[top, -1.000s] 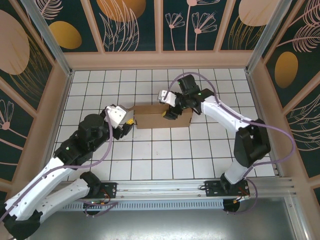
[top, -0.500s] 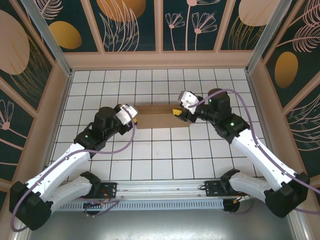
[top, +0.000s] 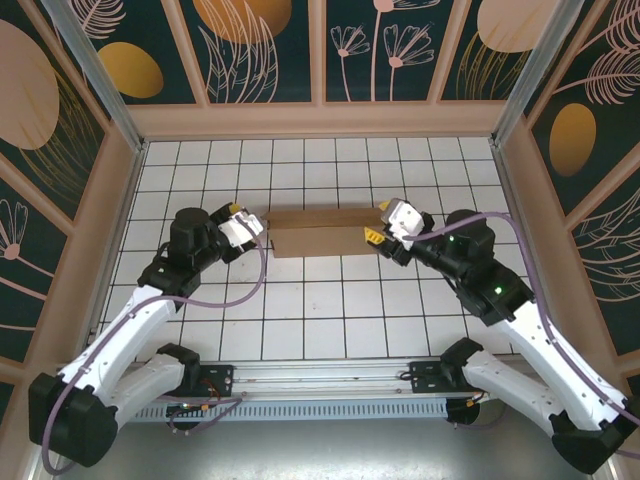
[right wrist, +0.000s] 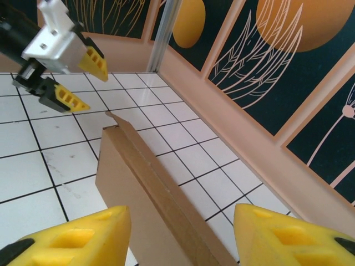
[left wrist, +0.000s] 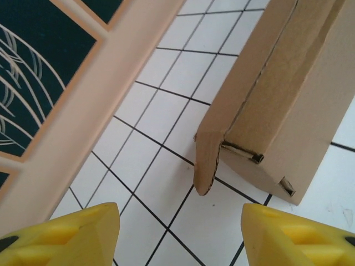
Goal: Fold the paper box
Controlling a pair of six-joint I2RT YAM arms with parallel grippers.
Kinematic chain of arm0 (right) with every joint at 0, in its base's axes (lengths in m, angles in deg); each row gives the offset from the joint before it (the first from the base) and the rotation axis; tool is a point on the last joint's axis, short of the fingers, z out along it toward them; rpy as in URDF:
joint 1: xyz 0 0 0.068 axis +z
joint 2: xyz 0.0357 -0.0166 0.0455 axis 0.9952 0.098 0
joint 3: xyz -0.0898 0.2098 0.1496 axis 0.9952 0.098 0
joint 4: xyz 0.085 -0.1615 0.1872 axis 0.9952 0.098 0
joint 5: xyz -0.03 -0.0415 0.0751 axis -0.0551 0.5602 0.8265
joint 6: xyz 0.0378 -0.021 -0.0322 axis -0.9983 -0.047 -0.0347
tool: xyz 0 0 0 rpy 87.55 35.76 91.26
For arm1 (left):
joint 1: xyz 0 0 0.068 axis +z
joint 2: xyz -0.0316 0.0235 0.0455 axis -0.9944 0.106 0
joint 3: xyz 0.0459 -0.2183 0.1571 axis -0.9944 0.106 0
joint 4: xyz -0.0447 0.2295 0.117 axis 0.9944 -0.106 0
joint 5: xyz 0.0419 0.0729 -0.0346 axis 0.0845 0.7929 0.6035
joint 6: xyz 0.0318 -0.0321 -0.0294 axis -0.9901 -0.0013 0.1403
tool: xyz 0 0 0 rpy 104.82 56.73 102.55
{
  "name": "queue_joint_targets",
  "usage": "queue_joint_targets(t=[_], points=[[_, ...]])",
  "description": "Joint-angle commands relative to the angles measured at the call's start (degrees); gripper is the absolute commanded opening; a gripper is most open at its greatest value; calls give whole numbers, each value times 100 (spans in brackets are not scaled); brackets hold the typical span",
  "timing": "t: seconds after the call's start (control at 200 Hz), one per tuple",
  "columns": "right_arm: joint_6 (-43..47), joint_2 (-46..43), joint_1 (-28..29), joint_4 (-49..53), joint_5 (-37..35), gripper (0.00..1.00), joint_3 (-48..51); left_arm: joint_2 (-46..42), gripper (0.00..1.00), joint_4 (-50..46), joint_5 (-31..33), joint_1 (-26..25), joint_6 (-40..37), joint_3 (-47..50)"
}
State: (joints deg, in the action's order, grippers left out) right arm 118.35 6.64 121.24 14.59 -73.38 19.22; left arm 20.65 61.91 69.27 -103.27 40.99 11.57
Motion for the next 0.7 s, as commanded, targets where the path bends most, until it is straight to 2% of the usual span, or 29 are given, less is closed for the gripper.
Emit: queue_joint_targets(t=[0.0, 0.15, 0.38, 0.696], points=[[-267, -197, 56, 178, 63, 52, 162, 281, 59, -22, -644, 87, -411, -234], [-225, -419, 65, 308, -67, 51, 271, 488, 58, 159, -652, 85, -432, -246], [-246, -533, 67, 273, -60, 50, 393, 746, 51, 394, -435, 90, -462, -317], [-234, -524, 66, 216, -161, 49, 527, 861, 32, 581, -680, 90, -240, -343]])
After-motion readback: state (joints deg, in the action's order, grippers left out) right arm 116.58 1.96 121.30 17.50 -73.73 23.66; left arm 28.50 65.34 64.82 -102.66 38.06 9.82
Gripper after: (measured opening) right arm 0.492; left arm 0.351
